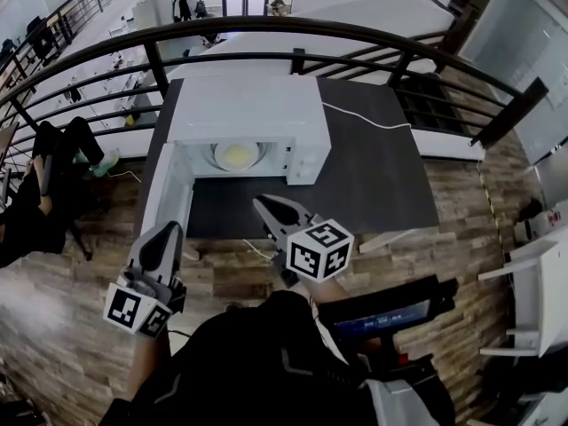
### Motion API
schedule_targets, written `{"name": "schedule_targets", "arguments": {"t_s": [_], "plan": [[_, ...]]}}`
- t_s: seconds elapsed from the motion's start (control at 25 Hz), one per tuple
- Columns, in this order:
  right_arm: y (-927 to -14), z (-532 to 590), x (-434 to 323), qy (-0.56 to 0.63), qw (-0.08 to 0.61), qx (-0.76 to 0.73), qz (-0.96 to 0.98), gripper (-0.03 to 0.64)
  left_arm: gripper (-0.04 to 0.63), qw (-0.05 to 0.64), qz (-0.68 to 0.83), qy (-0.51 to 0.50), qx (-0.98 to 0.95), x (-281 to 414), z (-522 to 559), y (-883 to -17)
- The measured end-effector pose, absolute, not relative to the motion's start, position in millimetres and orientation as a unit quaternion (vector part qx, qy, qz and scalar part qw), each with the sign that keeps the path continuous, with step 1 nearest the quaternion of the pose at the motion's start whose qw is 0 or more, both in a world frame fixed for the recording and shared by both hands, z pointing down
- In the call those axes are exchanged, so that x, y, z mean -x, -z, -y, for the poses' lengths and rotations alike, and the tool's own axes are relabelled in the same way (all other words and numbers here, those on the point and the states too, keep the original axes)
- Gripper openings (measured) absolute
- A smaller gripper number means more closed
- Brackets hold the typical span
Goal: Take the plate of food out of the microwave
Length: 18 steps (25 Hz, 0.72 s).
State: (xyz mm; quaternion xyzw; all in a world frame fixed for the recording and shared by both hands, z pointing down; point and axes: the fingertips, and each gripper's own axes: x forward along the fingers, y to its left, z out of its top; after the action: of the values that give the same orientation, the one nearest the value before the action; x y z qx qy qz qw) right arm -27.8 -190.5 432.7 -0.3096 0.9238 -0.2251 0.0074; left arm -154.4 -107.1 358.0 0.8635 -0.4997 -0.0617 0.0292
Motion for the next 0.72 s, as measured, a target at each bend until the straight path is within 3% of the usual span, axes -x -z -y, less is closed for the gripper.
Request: {"name": "schedule_targets", "arguments": {"t_s": [0.2, 0.28, 0.72], "plan": [[-452, 214, 30, 0.264, 0.019, 0.332, -0.906, 0.002, 0.002, 0.027, 0.504, 0.073, -0.860, 170, 122, -353], [-466, 227, 34, 0.287, 0.019, 0.333, -0.898, 0.035, 0.003, 0.024, 0.506, 0.071, -0.860, 173, 129, -353], [-543, 307, 37, 0.390, 0.018, 0.343, -0.854, 0.085, 0.002, 0.018, 0.544, 0.051, -0.837, 178, 175, -348]]}}
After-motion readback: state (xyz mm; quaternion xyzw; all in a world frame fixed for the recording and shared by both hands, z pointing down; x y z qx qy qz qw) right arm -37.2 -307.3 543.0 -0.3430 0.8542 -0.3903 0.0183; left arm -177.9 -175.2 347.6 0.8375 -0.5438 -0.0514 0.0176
